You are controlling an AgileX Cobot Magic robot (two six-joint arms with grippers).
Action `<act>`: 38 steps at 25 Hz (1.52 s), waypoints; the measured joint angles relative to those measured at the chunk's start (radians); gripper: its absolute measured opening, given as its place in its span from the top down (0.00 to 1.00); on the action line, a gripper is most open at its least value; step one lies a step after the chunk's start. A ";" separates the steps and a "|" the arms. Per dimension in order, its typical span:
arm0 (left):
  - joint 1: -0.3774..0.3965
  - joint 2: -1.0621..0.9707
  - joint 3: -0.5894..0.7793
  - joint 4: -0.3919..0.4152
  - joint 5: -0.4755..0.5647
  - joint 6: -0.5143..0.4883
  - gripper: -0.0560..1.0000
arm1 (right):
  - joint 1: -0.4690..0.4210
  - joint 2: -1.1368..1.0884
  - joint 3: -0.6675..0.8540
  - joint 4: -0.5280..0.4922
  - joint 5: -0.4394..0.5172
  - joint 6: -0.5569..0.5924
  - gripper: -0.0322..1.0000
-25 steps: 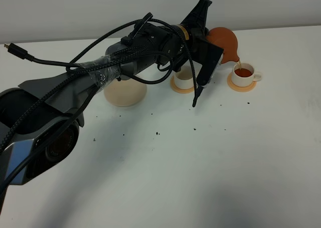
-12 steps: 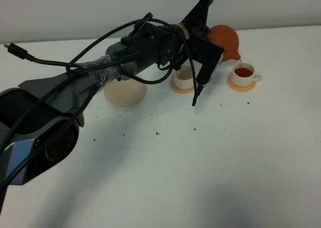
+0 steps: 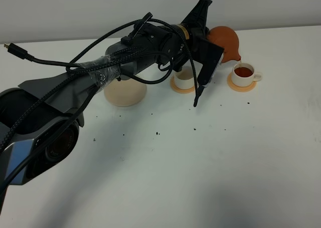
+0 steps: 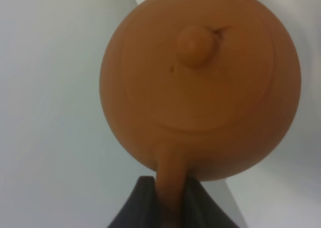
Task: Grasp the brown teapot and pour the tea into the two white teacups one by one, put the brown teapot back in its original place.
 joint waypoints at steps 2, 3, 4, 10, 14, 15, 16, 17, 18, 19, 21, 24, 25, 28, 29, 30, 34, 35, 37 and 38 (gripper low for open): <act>0.000 0.000 0.000 -0.002 0.008 -0.035 0.83 | 0.000 0.000 0.000 0.000 0.000 0.000 0.62; 0.000 0.000 0.000 -0.002 0.009 -0.050 0.83 | 0.000 0.000 0.000 0.000 0.000 0.000 0.62; 0.000 0.000 0.000 -0.002 0.012 -0.070 0.83 | 0.000 0.000 0.000 0.000 0.000 0.000 0.62; 0.000 0.000 0.000 -0.001 0.023 -0.159 0.83 | 0.000 0.000 0.000 0.000 0.000 0.000 0.62; 0.000 0.000 0.000 -0.001 0.044 -0.214 0.83 | 0.000 0.000 0.000 0.000 0.000 0.000 0.62; 0.000 0.000 0.000 -0.001 0.053 -0.230 0.83 | 0.000 0.000 0.000 0.000 0.000 0.000 0.62; 0.000 0.000 0.000 -0.001 0.062 -0.249 0.83 | 0.000 0.000 0.000 0.000 0.000 0.000 0.62; 0.000 0.000 0.000 -0.001 0.066 -0.266 0.83 | 0.000 0.000 0.000 0.000 0.000 0.000 0.62; 0.000 0.000 0.000 -0.001 0.071 -0.286 0.83 | 0.000 0.000 0.000 0.000 0.000 0.000 0.62; 0.000 0.000 0.000 -0.001 0.076 -0.312 0.83 | 0.000 0.000 0.000 0.000 0.000 0.000 0.62; 0.000 -0.002 0.000 0.000 0.085 -0.364 0.83 | 0.000 0.000 0.000 0.000 0.000 0.000 0.62; 0.000 -0.017 0.000 0.003 0.120 -0.433 0.83 | 0.000 0.000 0.000 0.000 0.000 0.000 0.62; 0.000 -0.023 0.000 0.003 0.138 -0.452 0.83 | 0.000 0.000 0.000 0.000 0.000 0.000 0.62; 0.000 -0.037 0.000 0.003 0.177 -0.523 0.83 | 0.000 0.000 0.000 0.000 0.000 0.000 0.62; 0.000 -0.041 0.000 0.003 0.191 -0.544 0.83 | 0.000 0.000 0.000 0.000 0.000 0.000 0.62; 0.000 -0.044 0.000 0.003 0.206 -0.575 0.83 | 0.000 0.000 0.000 0.000 0.000 0.000 0.62; 0.000 -0.059 0.000 0.003 0.258 -0.688 0.83 | 0.000 0.000 0.000 0.000 0.000 0.000 0.62; 0.000 -0.061 0.000 0.003 0.275 -0.719 0.83 | 0.000 0.000 0.000 0.000 0.000 0.000 0.62; 0.000 -0.072 0.000 0.003 0.304 -0.782 0.83 | 0.000 0.000 0.000 0.000 0.000 0.000 0.62; 0.000 -0.078 0.000 0.003 0.317 -0.812 0.83 | 0.000 0.000 0.000 0.000 0.000 0.000 0.62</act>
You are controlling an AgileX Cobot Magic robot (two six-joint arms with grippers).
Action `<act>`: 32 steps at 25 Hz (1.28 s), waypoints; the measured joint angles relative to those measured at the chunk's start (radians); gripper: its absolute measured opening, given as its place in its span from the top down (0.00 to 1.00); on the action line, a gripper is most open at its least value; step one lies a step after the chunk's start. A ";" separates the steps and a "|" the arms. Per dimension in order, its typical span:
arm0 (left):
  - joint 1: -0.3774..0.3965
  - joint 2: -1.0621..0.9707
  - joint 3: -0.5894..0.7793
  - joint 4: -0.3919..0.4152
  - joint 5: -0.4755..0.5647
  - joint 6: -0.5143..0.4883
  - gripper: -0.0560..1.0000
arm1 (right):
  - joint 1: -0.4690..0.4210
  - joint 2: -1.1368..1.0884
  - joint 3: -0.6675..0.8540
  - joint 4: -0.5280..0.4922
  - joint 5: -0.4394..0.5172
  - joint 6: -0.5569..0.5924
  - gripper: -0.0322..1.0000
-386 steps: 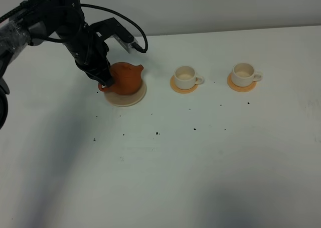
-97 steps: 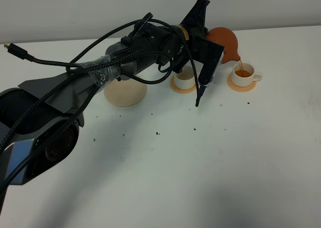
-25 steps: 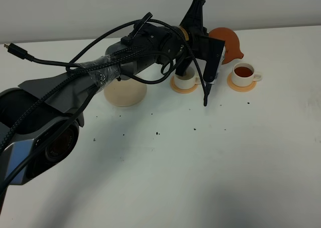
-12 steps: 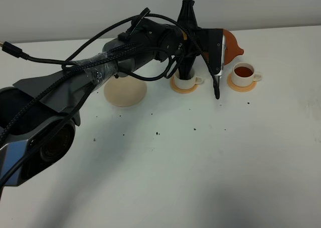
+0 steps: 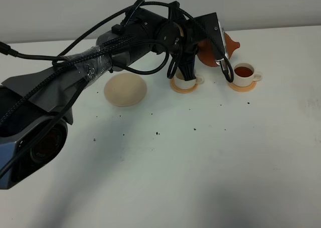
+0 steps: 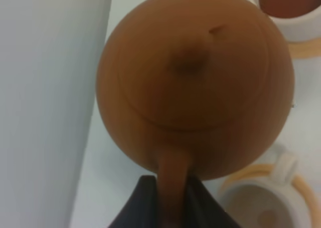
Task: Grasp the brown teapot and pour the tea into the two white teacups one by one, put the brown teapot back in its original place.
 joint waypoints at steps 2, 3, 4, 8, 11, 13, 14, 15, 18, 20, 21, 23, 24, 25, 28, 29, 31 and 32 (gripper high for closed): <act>0.000 -0.009 0.000 0.000 0.028 -0.050 0.83 | 0.000 0.000 0.000 0.000 0.000 0.000 0.62; 0.000 -0.011 0.000 0.000 0.039 -0.075 0.83 | 0.000 0.000 0.000 0.000 0.000 0.000 0.62; 0.000 -0.014 0.000 -0.001 0.046 -0.095 0.83 | 0.000 0.000 0.000 0.000 0.000 0.000 0.62; 0.000 -0.018 0.000 -0.016 0.076 -0.178 0.83 | 0.000 0.000 0.000 0.000 0.000 0.000 0.62; 0.000 -0.019 0.000 -0.038 0.084 -0.210 0.83 | 0.000 0.000 0.000 0.000 0.000 0.000 0.62; 0.000 -0.019 0.000 -0.066 0.084 -0.218 0.83 | 0.000 0.000 0.000 0.000 0.000 0.000 0.62; 0.000 -0.019 0.000 -0.081 0.084 -0.221 0.83 | 0.000 0.000 0.000 0.000 0.000 0.000 0.62; 0.000 -0.019 0.000 -0.099 0.085 -0.222 0.83 | 0.000 0.000 0.000 0.000 0.000 0.000 0.62; 0.000 -0.019 0.000 -0.142 0.085 -0.226 0.83 | 0.000 0.000 0.000 0.000 0.000 0.000 0.62; 0.000 -0.019 0.000 -0.163 0.085 -0.227 0.83 | 0.000 0.000 0.000 0.000 0.000 0.000 0.62; 0.000 -0.019 0.000 -0.166 0.085 -0.227 0.83 | 0.000 0.000 0.000 0.000 0.000 0.000 0.62; 0.000 -0.020 0.000 -0.171 0.090 -0.227 0.83 | 0.000 0.000 0.000 0.000 0.000 0.000 0.62; 0.000 -0.021 0.000 -0.172 0.093 -0.227 0.83 | 0.000 0.000 0.000 0.000 0.000 0.000 0.62; 0.000 -0.025 0.000 -0.172 0.098 -0.227 0.83 | 0.000 0.000 0.000 0.000 0.000 0.000 0.62; 0.009 -0.050 0.000 -0.167 0.131 -0.227 0.83 | 0.000 0.000 0.000 0.000 0.000 0.000 0.62; 0.013 -0.063 0.000 -0.164 0.147 -0.227 0.83 | 0.000 0.000 0.000 0.000 0.000 0.000 0.62; 0.027 -0.084 0.000 -0.162 0.179 -0.227 0.83 | 0.000 0.000 0.000 0.000 0.000 0.000 0.62; 0.033 -0.098 0.000 -0.162 0.201 -0.227 0.83 | 0.000 0.000 0.000 0.000 0.000 0.000 0.62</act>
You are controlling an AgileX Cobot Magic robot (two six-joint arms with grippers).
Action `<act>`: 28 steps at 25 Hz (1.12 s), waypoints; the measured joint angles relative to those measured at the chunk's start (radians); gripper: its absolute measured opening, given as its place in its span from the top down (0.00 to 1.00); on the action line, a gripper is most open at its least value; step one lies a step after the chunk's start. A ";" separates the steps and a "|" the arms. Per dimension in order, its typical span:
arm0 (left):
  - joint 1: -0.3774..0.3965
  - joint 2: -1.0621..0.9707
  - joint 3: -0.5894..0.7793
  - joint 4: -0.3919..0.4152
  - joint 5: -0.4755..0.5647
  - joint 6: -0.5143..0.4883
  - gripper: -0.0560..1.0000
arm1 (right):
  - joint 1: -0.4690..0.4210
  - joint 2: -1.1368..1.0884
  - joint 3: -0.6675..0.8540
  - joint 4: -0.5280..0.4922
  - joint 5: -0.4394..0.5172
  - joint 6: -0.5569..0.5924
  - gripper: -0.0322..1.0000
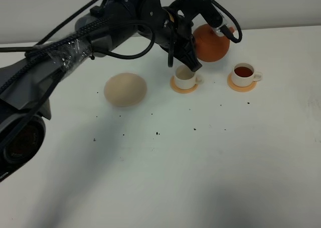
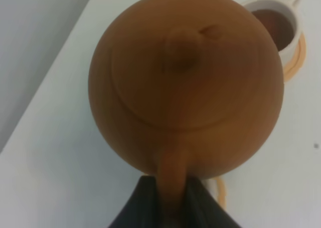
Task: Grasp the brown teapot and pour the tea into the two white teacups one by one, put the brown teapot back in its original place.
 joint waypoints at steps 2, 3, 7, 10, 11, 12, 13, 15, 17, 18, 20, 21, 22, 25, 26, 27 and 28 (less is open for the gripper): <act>0.015 -0.024 0.000 0.003 0.037 0.000 0.83 | 0.000 0.000 0.000 0.000 0.000 0.000 0.62; 0.020 -0.034 0.000 0.004 0.052 0.000 0.83 | 0.000 0.000 0.000 0.000 0.000 0.000 0.62; 0.042 -0.085 0.045 0.006 0.073 0.000 0.83 | 0.000 0.000 0.000 0.000 0.000 0.000 0.62; 0.060 -0.142 0.156 0.007 0.028 0.001 0.83 | 0.000 0.000 0.000 0.000 0.000 0.000 0.62; 0.066 -0.163 0.203 0.007 0.008 0.001 0.83 | 0.000 0.000 0.000 0.000 0.000 0.000 0.62; 0.076 -0.184 0.251 0.007 -0.021 0.002 0.83 | 0.000 0.000 0.000 0.000 0.000 0.000 0.62; 0.084 -0.202 0.290 0.007 -0.042 0.002 0.83 | 0.000 0.000 0.000 0.000 0.000 0.000 0.62; 0.106 -0.237 0.370 0.007 -0.090 0.005 0.83 | 0.000 0.000 0.000 0.000 0.000 0.000 0.62; 0.126 -0.266 0.444 0.008 -0.133 0.018 0.83 | 0.000 0.000 0.000 0.000 0.000 0.000 0.62; 0.132 -0.274 0.473 0.008 -0.153 0.025 0.83 | 0.000 0.000 0.000 0.000 0.000 0.000 0.62; 0.142 -0.282 0.519 0.008 -0.185 0.036 0.83 | 0.000 0.000 0.000 0.000 0.000 0.000 0.62; 0.145 -0.283 0.540 0.008 -0.202 0.042 0.83 | 0.000 0.000 0.000 0.000 0.000 0.000 0.62; 0.147 -0.283 0.559 0.008 -0.223 0.053 0.83 | 0.000 0.000 0.000 0.000 0.000 0.000 0.62; 0.148 -0.283 0.613 0.008 -0.308 0.074 0.83 | 0.000 0.000 0.000 0.000 0.000 0.000 0.62; 0.149 -0.282 0.627 0.008 -0.336 0.080 0.83 | 0.000 0.000 0.000 0.000 0.000 0.000 0.62; 0.149 -0.281 0.634 0.008 -0.350 0.087 0.83 | 0.000 0.000 0.000 0.000 0.000 0.000 0.62; 0.149 -0.279 0.639 0.009 -0.363 0.094 0.83 | 0.000 0.000 0.000 0.000 0.000 0.000 0.62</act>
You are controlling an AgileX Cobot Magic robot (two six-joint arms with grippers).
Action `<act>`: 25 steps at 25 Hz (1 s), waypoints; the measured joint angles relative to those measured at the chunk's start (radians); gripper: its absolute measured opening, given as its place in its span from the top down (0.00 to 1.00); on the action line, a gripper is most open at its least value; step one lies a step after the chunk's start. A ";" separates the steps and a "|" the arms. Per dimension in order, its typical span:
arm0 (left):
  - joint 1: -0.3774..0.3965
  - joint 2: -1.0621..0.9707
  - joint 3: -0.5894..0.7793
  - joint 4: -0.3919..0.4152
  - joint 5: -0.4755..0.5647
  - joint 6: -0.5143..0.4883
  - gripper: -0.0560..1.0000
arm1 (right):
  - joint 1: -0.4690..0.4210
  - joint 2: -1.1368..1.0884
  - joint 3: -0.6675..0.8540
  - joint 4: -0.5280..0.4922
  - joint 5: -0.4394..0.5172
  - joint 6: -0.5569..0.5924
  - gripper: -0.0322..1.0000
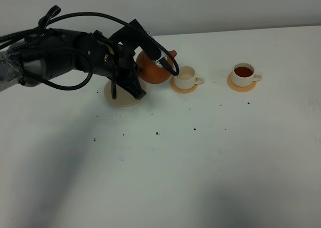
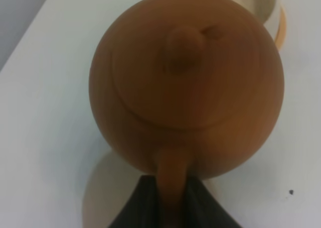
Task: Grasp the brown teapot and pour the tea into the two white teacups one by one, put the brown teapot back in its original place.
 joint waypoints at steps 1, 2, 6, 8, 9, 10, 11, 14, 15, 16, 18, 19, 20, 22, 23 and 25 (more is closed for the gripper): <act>0.000 0.004 0.000 0.004 -0.008 0.009 0.83 | 0.000 0.000 0.000 0.000 0.000 0.000 0.62; 0.000 0.010 0.001 0.012 -0.018 0.013 0.83 | 0.000 0.000 0.000 0.000 0.000 0.000 0.62; 0.001 0.039 0.001 0.040 -0.048 0.033 0.83 | 0.000 0.000 0.000 0.000 0.000 0.000 0.62; 0.003 0.055 0.003 0.046 -0.071 0.050 0.83 | 0.000 0.000 0.000 0.000 0.000 0.000 0.62; 0.003 0.061 0.003 0.048 -0.084 0.060 0.83 | 0.000 0.000 0.000 0.000 0.000 0.000 0.62; 0.004 0.070 0.003 0.048 -0.102 0.075 0.83 | 0.000 0.000 0.000 0.000 0.000 0.000 0.62; 0.004 0.075 0.003 0.048 -0.117 0.087 0.83 | 0.000 0.000 0.000 0.000 0.000 0.000 0.62; 0.004 0.096 0.003 0.048 -0.176 0.136 0.83 | 0.000 0.000 0.000 0.000 0.000 0.000 0.62; 0.005 0.102 0.003 0.048 -0.196 0.154 0.83 | 0.000 0.000 0.000 0.000 0.000 0.000 0.62; 0.005 0.109 0.003 0.048 -0.214 0.171 0.83 | 0.000 0.000 0.000 0.000 0.000 0.000 0.62; 0.005 0.122 0.003 0.048 -0.235 0.196 0.83 | 0.000 0.000 0.000 0.000 0.000 0.000 0.62; 0.005 0.127 0.003 0.048 -0.248 0.208 0.83 | 0.000 0.000 0.000 0.000 0.000 0.000 0.62; 0.006 0.129 0.004 0.048 -0.256 0.219 0.83 | 0.000 0.000 0.000 0.000 0.000 0.000 0.62; 0.008 0.132 0.005 0.048 -0.266 0.239 0.83 | 0.000 0.000 0.000 0.000 0.000 0.000 0.62; 0.010 0.133 0.005 0.048 -0.276 0.253 0.83 | 0.000 0.000 0.000 0.000 0.000 0.000 0.62; 0.012 0.137 0.006 0.048 -0.276 0.273 0.83 | 0.000 0.000 0.000 0.000 0.000 0.000 0.62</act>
